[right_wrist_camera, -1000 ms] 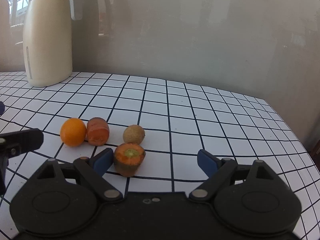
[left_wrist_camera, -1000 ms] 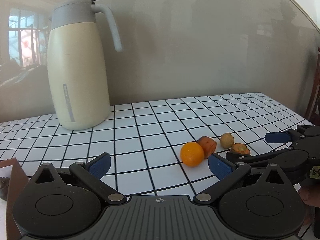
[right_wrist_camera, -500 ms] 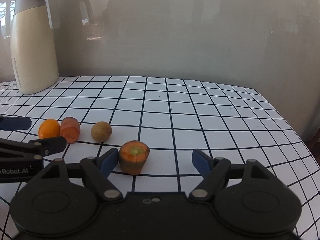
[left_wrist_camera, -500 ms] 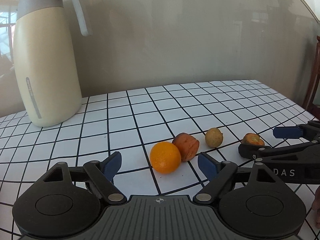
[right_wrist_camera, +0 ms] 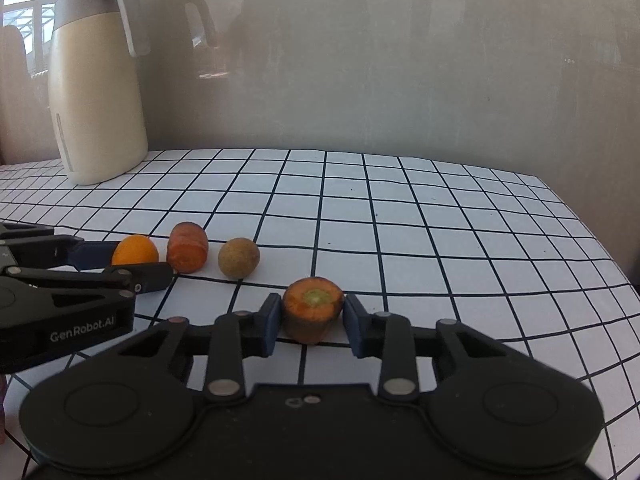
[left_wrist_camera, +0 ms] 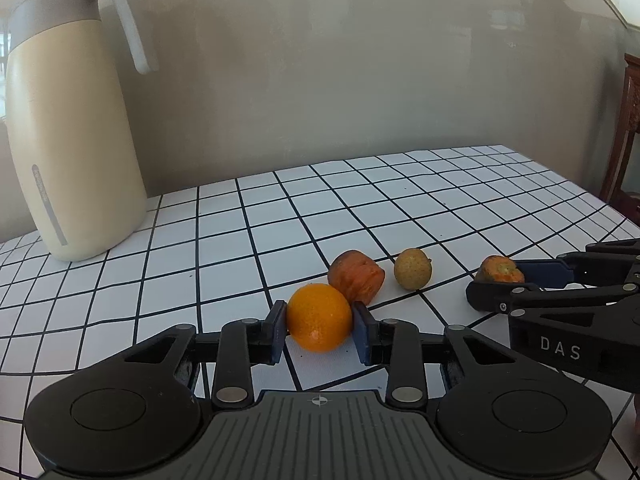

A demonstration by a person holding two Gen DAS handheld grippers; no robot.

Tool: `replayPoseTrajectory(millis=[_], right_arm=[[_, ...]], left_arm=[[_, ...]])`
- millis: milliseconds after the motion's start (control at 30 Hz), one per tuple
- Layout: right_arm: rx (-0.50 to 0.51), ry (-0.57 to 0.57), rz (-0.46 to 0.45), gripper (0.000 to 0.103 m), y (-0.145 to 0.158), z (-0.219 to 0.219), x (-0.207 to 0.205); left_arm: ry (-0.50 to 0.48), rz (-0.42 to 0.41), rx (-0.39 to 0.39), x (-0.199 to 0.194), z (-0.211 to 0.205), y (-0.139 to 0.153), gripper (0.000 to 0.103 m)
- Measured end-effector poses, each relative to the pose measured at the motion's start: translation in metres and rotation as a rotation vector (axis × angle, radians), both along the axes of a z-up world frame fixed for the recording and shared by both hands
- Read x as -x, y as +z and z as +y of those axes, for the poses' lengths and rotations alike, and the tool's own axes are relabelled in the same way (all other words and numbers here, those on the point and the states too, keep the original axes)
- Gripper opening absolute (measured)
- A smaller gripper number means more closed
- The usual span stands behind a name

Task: Organize fruits
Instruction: 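Carry the carrot chunk and small orange over to the brown tray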

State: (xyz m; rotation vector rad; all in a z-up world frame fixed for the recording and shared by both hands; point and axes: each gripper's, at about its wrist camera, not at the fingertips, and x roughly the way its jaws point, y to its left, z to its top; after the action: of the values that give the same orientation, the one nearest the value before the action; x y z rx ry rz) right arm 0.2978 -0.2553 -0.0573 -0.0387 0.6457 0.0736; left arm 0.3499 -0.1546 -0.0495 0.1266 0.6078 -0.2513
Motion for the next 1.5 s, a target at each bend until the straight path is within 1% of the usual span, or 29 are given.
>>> replayPoseTrajectory(millis=[133, 267, 467, 600, 767, 933, 1100, 1367, 1500], right_arm=[[-0.004, -0.001, 0.0, 0.025, -0.001, 0.0, -0.001], [-0.005, 0.002, -0.002, 0.025, 0.001, -0.003, 0.001], [-0.016, -0.013, -0.03, 0.025, 0.013, -0.008, 0.012], [-0.034, -0.016, -0.047, 0.025, 0.022, -0.006, 0.022], [-0.028, 0.003, -0.076, 0.025, 0.036, 0.008, 0.04], [-0.034, 0.009, -0.097, 0.025, 0.047, 0.015, 0.059], [-0.038, 0.013, -0.107, 0.025, 0.053, 0.019, 0.081], [-0.034, 0.023, -0.121, 0.025, 0.063, 0.026, 0.113], [-0.035, 0.041, -0.139, 0.025, 0.071, 0.036, 0.126]], left_arm=[[0.014, 0.007, 0.019, 0.0, 0.007, 0.001, 0.035], [0.015, -0.019, 0.008, 0.003, 0.005, 0.003, 0.035], [0.014, -0.026, 0.001, 0.018, 0.012, 0.007, 0.035], [0.024, -0.054, 0.008, 0.035, 0.02, 0.015, 0.035], [0.031, -0.079, 0.026, 0.059, 0.026, 0.027, 0.035], [0.033, -0.086, 0.039, 0.085, 0.032, 0.033, 0.035], [0.03, -0.089, 0.044, 0.103, 0.037, 0.039, 0.035], [0.034, -0.107, 0.034, 0.135, 0.05, 0.049, 0.035], [0.032, -0.14, 0.016, 0.156, 0.057, 0.061, 0.035]])
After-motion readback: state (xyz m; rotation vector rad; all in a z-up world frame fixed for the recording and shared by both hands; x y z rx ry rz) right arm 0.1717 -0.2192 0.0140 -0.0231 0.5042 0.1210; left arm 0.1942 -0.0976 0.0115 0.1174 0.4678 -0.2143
